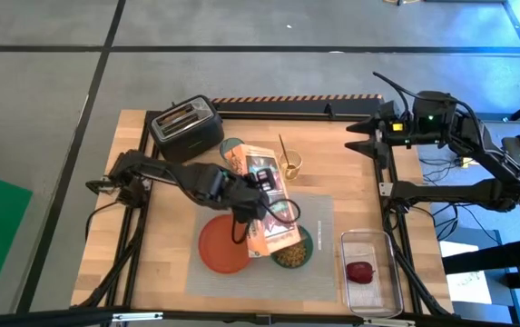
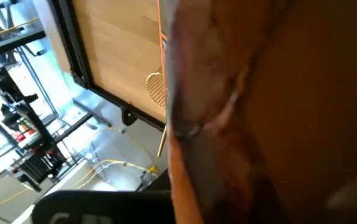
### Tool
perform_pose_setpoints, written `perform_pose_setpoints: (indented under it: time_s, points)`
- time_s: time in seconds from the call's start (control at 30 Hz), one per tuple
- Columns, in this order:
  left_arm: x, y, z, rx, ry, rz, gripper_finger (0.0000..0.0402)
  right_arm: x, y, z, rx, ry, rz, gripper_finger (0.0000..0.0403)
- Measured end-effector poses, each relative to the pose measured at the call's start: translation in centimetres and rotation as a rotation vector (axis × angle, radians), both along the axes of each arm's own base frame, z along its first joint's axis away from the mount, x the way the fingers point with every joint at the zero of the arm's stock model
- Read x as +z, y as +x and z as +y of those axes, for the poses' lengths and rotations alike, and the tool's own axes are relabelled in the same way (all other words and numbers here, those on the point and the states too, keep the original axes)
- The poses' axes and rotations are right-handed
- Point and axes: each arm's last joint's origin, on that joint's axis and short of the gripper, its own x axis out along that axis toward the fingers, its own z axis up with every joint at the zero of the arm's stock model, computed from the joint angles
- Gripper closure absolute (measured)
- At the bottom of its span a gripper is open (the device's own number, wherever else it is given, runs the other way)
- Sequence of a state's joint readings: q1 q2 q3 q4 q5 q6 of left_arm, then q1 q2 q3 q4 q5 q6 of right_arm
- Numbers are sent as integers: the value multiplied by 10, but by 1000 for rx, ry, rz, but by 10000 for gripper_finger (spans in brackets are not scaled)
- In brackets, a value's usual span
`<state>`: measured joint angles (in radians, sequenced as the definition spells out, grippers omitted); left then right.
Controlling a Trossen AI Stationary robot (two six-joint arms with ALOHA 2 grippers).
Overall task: Arrange a breakfast setting
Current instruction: Pour the yellow cereal in the green bowl
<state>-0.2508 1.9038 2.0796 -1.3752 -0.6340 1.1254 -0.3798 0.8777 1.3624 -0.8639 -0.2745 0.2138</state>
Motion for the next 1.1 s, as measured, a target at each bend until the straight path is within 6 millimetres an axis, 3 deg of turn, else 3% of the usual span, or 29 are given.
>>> perform_pose_setpoints:
  time_s: [0.3,0.77,1.1]
  points:
    - [32,-18,19,70,-194,-166,388,7,-5,2,3,-28,-69,123]
    - [71,-34,70,261,-695,-448,388,56,-19,12,160,-130,-556,123]
    - [125,-54,114,257,-1041,-852,388,68,-33,18,167,-190,-682,123]
